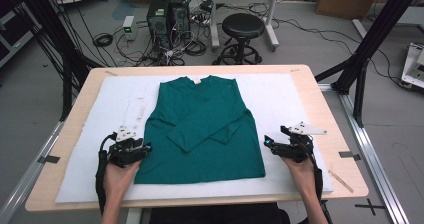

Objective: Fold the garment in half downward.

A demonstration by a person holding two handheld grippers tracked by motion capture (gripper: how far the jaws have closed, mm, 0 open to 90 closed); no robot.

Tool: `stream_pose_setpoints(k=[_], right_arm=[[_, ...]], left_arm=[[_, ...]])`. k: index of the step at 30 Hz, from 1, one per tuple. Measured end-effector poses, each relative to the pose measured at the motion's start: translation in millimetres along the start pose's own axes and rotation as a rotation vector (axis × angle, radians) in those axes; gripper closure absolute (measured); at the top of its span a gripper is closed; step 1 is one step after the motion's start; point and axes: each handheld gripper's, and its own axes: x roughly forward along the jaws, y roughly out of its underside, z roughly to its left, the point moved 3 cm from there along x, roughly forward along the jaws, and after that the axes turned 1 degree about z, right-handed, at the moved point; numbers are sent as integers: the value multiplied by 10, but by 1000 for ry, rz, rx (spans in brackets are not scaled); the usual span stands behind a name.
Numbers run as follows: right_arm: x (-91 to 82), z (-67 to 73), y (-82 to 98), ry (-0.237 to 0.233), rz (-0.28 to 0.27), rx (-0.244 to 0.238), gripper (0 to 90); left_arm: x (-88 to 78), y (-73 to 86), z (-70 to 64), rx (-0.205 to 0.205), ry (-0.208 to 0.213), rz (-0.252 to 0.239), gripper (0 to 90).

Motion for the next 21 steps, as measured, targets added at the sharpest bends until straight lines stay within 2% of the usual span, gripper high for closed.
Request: stream_pose_setpoints(k=[4, 9, 11, 15, 21], right_arm=[[34, 61, -11, -8, 13, -11, 250], [101, 138, -10, -10, 44, -23, 258], [145, 167, -1, -2, 70, -30, 267], [230, 225, 28, 8, 132, -47, 292], [314, 313, 43, -1, 182, -82, 364]], left_arm=[[4, -1, -26, 21, -1, -5, 659], [8, 0, -48, 42, 26, -10, 753], [6, 1, -60, 56, 35, -8, 798], [9, 1, -96, 94, 18, -8, 859], [11, 1, -57, 52, 52, -9, 864]])
